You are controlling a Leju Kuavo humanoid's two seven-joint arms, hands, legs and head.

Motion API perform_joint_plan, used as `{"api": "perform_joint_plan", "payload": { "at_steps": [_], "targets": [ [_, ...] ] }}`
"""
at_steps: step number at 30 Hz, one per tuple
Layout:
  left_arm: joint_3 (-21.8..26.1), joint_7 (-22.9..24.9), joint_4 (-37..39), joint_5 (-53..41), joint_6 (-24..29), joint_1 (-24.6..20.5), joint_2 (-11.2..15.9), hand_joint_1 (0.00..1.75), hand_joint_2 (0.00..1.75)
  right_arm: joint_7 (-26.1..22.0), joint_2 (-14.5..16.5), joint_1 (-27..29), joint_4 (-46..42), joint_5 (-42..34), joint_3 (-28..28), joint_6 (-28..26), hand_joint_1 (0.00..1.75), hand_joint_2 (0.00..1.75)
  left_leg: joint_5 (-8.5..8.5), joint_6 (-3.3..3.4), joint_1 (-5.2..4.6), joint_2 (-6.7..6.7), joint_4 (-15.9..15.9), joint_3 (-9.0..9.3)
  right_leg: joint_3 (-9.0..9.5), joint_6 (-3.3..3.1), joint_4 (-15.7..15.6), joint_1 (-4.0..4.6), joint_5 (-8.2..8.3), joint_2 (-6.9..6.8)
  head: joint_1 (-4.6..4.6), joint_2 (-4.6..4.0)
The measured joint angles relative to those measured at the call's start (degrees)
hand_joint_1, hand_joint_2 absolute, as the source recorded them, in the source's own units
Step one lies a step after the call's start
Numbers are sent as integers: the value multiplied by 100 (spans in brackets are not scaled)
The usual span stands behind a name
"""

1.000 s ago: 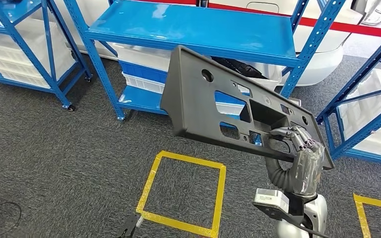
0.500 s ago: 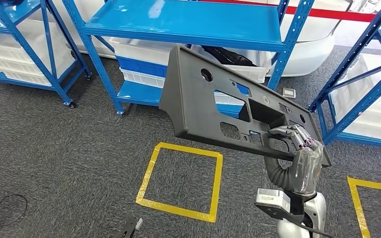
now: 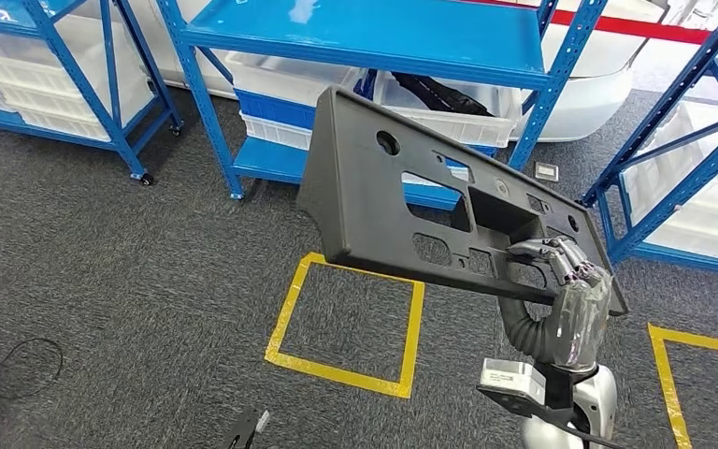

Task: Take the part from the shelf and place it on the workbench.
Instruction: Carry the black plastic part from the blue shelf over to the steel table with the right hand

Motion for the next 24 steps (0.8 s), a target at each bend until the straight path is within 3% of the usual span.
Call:
{"api": "perform_joint_plan", "payload": {
  "at_steps": [1,2,3,4,5,7,8,10,11,12,14,16,17,18,19,21,23,24],
  "targets": [
    [-1,8,0,-12,-18,1,1,0,175,2,-16,26,-2,1,-3,-12,175,175,60,16,-15,6,7,-84,-86,-7,373,-2,-182,1,6,0],
    [-1,18,0,-23,-37,2,1,0,175,4,-34,56,-2,1,-7,-24,175,175,122,20,-29,9,16,-172,-110,16,632,-2,-262,1,8,-1],
    [-2,27,0,-30,-53,2,2,0,175,6,-49,84,-3,1,-13,-35,175,175,180,18,-41,9,30,-261,-45,60,710,0,-237,1,9,-1],
    [-2,34,0,-34,-63,2,3,0,175,8,-57,102,-4,1,-16,-43,175,175,231,10,-49,10,50,-347,129,110,556,2,-125,0,9,-1],
    [-3,37,-1,-37,-72,1,3,0,175,9,-63,113,-10,1,-20,-48,175,175,278,-3,-54,10,76,-427,396,144,210,3,3,0,9,0],
    [-3,38,-2,-41,-81,-1,2,0,175,12,-65,120,-35,5,-25,-57,175,175,364,-48,-70,12,129,-555,938,119,-613,28,76,0,2,0],
    [-3,40,-2,-44,-85,-2,2,0,175,16,-65,127,-52,10,-29,-62,175,175,409,-74,-74,13,143,-590,1076,83,-880,46,57,1,1,0],
    [-8,49,-2,-60,-96,-2,-2,0,175,29,-66,147,-85,26,-43,-84,175,175,500,-138,-69,14,138,-621,1088,-1,-1027,77,58,2,-2,0],
    [-11,53,-1,-68,-102,-2,1,0,175,36,-68,155,-99,30,-50,-102,175,175,499,-175,-58,3,146,-640,1047,-44,-1036,54,104,-4,9,-1],
    [-17,58,-1,-75,-107,-2,3,0,175,40,-69,164,-112,33,-57,-120,175,175,412,-215,-46,-11,199,-674,1023,-101,-1044,31,159,-8,8,0],
    [-37,67,0,-81,-117,-2,16,0,175,47,-73,195,-129,31,-72,-149,175,175,-64,-296,-5,-40,602,-807,948,-194,-1059,-18,285,-21,-8,0],
    [-57,72,0,-83,-124,-3,27,0,175,53,-82,241,-133,19,-89,-165,175,175,-585,-372,41,-45,1333,-976,819,-219,-1043,-17,401,-23,-27,-1],
    [-63,71,0,-83,-126,-3,31,0,175,55,-87,265,-132,10,-95,-171,175,175,-675,-403,66,-46,1632,-1013,739,-206,-1028,-19,449,-23,-27,0],
    [-68,68,0,-81,-127,-3,33,0,175,55,-92,287,-132,-3,-98,-174,175,175,-632,-430,92,-45,1777,-978,658,-189,-1009,-23,491,-22,-27,0],
    [-75,63,-1,-78,-127,-5,36,0,175,50,-97,306,-131,-25,-100,-177,175,175,-487,-450,117,-49,1724,-848,580,-161,-985,-33,528,-3,-27,0],
    [-85,53,-2,-58,-109,-9,40,0,175,22,-106,327,-131,-105,-101,-178,175,175,-232,-471,168,-162,1107,-350,455,-85,-937,-55,590,47,-28,0],
    [-87,51,-2,-33,-73,-7,44,0,175,-20,-109,319,-130,-215,-100,-176,175,175,-284,-456,180,-362,408,116,370,5,-900,-55,663,97,-25,-1],
    [-87,51,-2,-23,-59,-4,45,0,175,-37,-109,311,-128,-258,-99,-175,175,175,-358,-436,164,-419,226,218,338,53,-898,-50,708,125,-23,-1]
  ]
}}
